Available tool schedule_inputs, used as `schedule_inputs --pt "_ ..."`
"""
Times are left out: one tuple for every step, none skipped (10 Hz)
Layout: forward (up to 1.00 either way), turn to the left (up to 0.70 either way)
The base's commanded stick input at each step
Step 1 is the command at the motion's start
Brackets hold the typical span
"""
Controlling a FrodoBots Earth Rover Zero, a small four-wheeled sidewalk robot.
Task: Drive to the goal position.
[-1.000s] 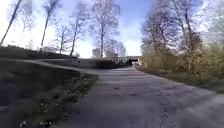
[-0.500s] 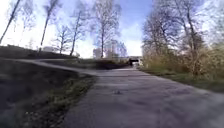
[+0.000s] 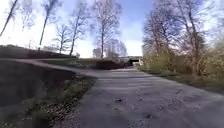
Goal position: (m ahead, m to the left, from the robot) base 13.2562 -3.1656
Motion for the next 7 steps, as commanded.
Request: schedule_inputs --pt "1.0 0.0" --pt "1.0 0.0" --pt "1.0 0.0" --pt "1.0 0.0" --pt "1.0 0.0" --pt "1.0 0.0" --pt "1.0 0.0"
